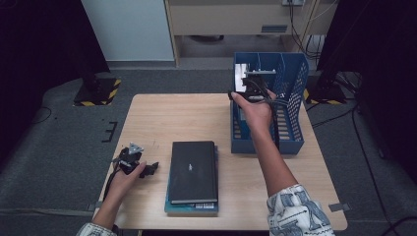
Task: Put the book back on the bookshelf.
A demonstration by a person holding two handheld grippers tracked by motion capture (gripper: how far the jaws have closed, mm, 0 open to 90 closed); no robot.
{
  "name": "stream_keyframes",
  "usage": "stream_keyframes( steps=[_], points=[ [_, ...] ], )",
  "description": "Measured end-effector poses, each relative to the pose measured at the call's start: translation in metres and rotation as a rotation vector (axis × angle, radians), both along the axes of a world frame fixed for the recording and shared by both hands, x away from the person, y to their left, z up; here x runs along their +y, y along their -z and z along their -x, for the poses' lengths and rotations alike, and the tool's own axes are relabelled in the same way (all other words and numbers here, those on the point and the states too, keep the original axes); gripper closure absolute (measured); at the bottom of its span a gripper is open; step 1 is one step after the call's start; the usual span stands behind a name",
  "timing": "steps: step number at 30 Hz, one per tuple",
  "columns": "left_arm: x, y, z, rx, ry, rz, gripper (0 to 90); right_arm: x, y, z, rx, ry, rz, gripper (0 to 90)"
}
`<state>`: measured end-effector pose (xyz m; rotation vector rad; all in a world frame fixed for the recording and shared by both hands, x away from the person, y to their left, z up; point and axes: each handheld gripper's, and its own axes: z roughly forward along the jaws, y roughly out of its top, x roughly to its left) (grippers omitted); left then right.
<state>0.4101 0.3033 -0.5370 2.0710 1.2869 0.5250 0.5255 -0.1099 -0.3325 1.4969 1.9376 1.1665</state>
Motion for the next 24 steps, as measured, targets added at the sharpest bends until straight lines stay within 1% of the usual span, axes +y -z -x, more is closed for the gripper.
stream_keyframes(
  steps=[1, 2, 3, 5, 6, 8, 11, 13, 14, 16, 17, 18, 20, 22, 23, 24],
  points=[
    [0.0, 0.0, 0.0, 0.0, 0.0, 0.0, 0.0, 0.0, 0.0, 0.001, -0.011, -0.001, -0.001, 25.1],
    [0.0, 0.0, 0.0, 0.0, 0.0, 0.0, 0.0, 0.0, 0.0, 0.001, -0.011, -0.001, -0.001, 25.1],
    [0.0, 0.0, 0.0, 0.0, 0.0, 0.0, 0.0, -0.001, 0.0, 0.001, -0.014, -0.006, -0.004, 21.6],
    [0.0, 0.0, 0.0, 0.0, 0.0, 0.0, 0.0, -0.001, 0.0, 0.002, -0.014, -0.005, -0.005, 20.3],
    [0.0, 0.0, 0.0, 0.0, 0.0, 0.0, 0.0, -0.002, 0.0, 0.003, -0.022, -0.005, -0.007, 18.9],
    [0.0, 0.0, 0.0, -0.001, 0.0, -0.001, 0.0, -0.006, -0.001, 0.005, -0.038, -0.012, -0.026, 15.6],
    [0.0, 0.0, 0.0, -0.001, -0.001, 0.0, 0.0, -0.008, -0.002, 0.008, -0.04, -0.015, -0.037, 13.3],
    [-0.001, 0.0, 0.0, -0.002, -0.003, 0.001, 0.0, -0.011, -0.002, 0.012, -0.047, -0.021, -0.031, 11.7],
    [-0.001, 0.0, 0.0, -0.002, -0.003, 0.0, 0.0, -0.015, -0.001, 0.018, -0.063, -0.025, -0.025, 10.1],
    [-0.001, 0.0, 0.0, -0.001, -0.005, 0.0, 0.0, -0.016, -0.001, 0.019, -0.064, -0.029, -0.018, 9.2],
    [-0.001, 0.0, 0.0, 0.0, -0.01, 0.001, 0.0, -0.017, 0.0, 0.021, -0.064, -0.033, -0.011, 8.6],
    [-0.002, 0.0, 0.0, 0.003, -0.015, -0.001, 0.0, -0.021, 0.001, 0.026, -0.08, -0.045, 0.008, 8.1],
    [-0.003, 0.0, 0.0, 0.007, -0.019, 0.001, 0.0, -0.022, 0.002, 0.028, -0.083, -0.046, 0.009, 8.0],
    [-0.003, -0.001, 0.0, 0.01, -0.02, 0.0, 0.0, -0.029, 0.005, 0.037, -0.092, -0.051, 0.012, 7.9],
    [-0.003, -0.001, 0.0, 0.01, -0.02, 0.0, 0.0, -0.029, 0.005, 0.037, -0.092, -0.051, 0.012, 7.9],
    [-0.003, -0.001, -0.001, 0.016, -0.016, -0.005, 0.0, -0.034, 0.007, 0.043, -0.102, -0.049, 0.02, 8.9]
  ],
)
